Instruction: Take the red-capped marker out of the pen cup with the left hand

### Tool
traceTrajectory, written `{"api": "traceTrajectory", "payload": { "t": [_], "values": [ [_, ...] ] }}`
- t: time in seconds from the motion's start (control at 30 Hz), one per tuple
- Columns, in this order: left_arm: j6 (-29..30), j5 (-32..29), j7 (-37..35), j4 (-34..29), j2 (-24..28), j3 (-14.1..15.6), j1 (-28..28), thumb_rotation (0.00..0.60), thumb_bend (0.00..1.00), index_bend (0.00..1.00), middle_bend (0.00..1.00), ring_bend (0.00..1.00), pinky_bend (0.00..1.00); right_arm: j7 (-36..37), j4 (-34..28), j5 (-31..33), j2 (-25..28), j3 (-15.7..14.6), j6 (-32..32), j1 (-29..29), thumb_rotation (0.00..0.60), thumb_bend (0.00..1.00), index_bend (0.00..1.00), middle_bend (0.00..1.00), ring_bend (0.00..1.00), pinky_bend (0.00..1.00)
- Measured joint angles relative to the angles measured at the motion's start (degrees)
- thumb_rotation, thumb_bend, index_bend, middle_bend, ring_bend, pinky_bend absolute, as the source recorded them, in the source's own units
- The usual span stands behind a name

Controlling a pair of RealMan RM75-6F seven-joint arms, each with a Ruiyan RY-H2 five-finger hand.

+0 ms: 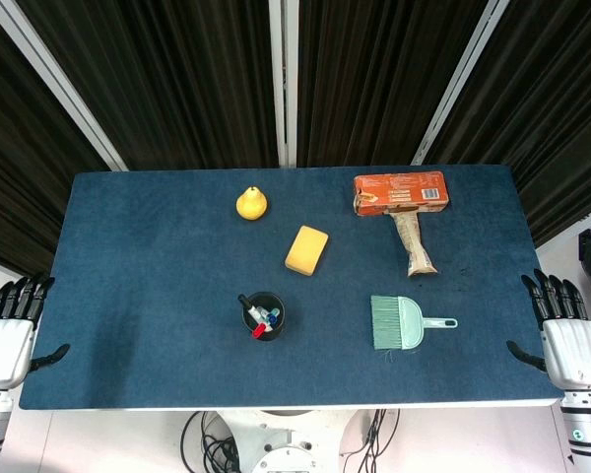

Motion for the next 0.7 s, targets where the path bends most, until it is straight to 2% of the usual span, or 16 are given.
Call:
{"api": "traceTrajectory", "payload": {
  "t": [0.7],
  "values": [
    [-2.6, 0.9, 3.5, -2.6, 0.0, 0.3, -1.9, 0.600, 0.12, 0.02, 0.00, 0.00, 0.00, 3.3, 2.0, 0.6, 0.5, 0.4, 1.0, -1.0, 0.600, 0.06, 0.00, 0.00, 0.00, 0.00]
  ]
}}
